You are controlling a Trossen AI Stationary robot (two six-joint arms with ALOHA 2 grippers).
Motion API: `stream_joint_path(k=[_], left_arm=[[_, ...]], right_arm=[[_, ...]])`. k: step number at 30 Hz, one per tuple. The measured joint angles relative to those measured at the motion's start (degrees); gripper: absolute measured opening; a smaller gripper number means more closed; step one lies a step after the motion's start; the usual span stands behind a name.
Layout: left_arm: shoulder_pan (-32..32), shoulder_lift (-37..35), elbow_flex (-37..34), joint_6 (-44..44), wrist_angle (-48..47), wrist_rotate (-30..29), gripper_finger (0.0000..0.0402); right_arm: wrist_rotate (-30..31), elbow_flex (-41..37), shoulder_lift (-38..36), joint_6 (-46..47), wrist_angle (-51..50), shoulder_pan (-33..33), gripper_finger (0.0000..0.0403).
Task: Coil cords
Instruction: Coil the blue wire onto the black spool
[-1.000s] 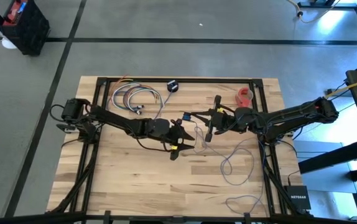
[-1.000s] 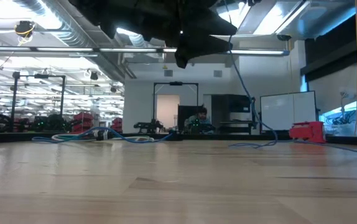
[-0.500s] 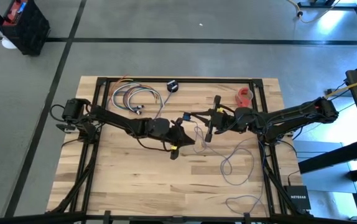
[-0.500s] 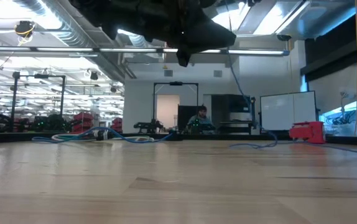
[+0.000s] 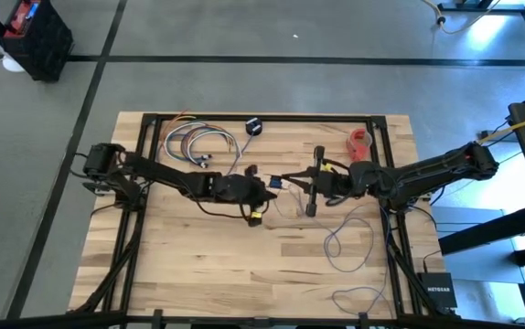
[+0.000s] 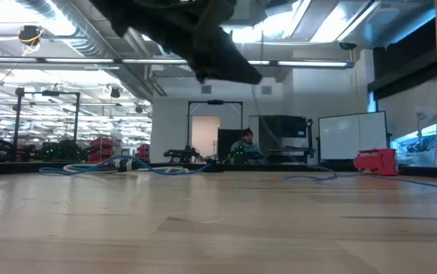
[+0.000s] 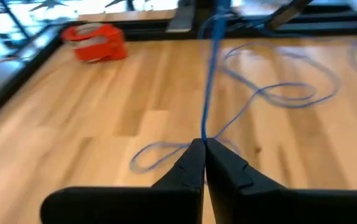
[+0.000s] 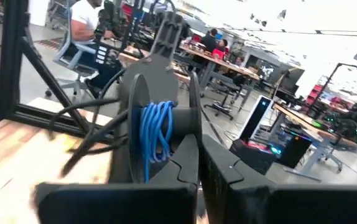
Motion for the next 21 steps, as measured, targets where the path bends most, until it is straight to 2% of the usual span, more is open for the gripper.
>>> stream_joint_path(k=[4,10,21], left_arm=[[-1.04,-4.36,0.00,-0.12,-7.58,-5.16,0.0002],[-3.11,-8.92,0.00,-0.35,-15.56,-8.48,0.0001],[-4.19,-11.45,-0.09,-1.47,-21.93,-11.60,0.0002]], right_arm=[[3.41,1.46,-1.49,-0.60,-5.88,1.99,0.0005],[8.71,4.56,-1.17,-1.35,-18.84,2.81,0.0005],[8.41,4.87,-1.05,-1.09,-27.61,2.74,0.0005]])
